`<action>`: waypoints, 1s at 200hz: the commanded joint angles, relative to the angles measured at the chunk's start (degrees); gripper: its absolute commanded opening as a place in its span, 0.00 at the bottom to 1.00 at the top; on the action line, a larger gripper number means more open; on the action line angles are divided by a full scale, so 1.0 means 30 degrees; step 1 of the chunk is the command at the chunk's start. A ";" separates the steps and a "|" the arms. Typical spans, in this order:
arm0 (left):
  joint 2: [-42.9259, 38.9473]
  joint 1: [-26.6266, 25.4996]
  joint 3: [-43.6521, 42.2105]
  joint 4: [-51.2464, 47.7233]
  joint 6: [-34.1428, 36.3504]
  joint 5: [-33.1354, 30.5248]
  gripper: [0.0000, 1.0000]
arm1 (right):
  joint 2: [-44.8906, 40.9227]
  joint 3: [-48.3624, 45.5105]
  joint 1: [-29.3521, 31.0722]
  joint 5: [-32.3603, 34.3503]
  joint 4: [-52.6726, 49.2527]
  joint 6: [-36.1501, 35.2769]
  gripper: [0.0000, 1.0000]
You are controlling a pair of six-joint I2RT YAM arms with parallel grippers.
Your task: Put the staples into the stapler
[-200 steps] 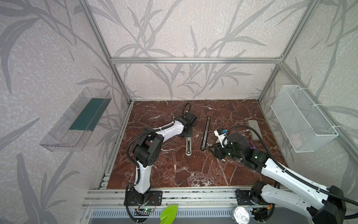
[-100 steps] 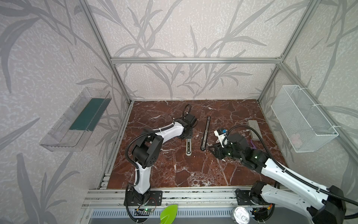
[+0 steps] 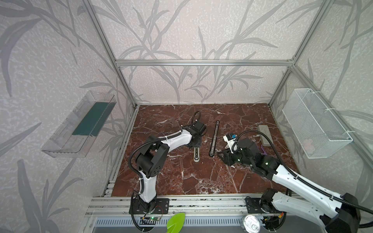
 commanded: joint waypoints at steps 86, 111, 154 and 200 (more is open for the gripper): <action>-0.1650 -0.0624 -0.2775 -0.0674 -0.0884 0.0531 0.41 | -0.0441 -0.0019 0.0116 0.0451 0.0119 0.0024 0.42; -0.2169 -0.0878 -0.3222 -0.0567 -0.1068 0.0607 0.41 | -0.0382 -0.0032 0.0116 0.0436 0.0189 0.0065 0.42; -0.3428 -0.1063 -0.3244 -0.0775 -0.1299 0.0420 0.42 | -0.0294 -0.0072 0.0116 0.0385 0.0308 0.0114 0.43; -0.4323 -0.1097 -0.2554 -0.0700 -0.1300 0.0666 0.52 | -0.0049 0.0115 0.0117 0.0590 0.0320 0.0091 0.43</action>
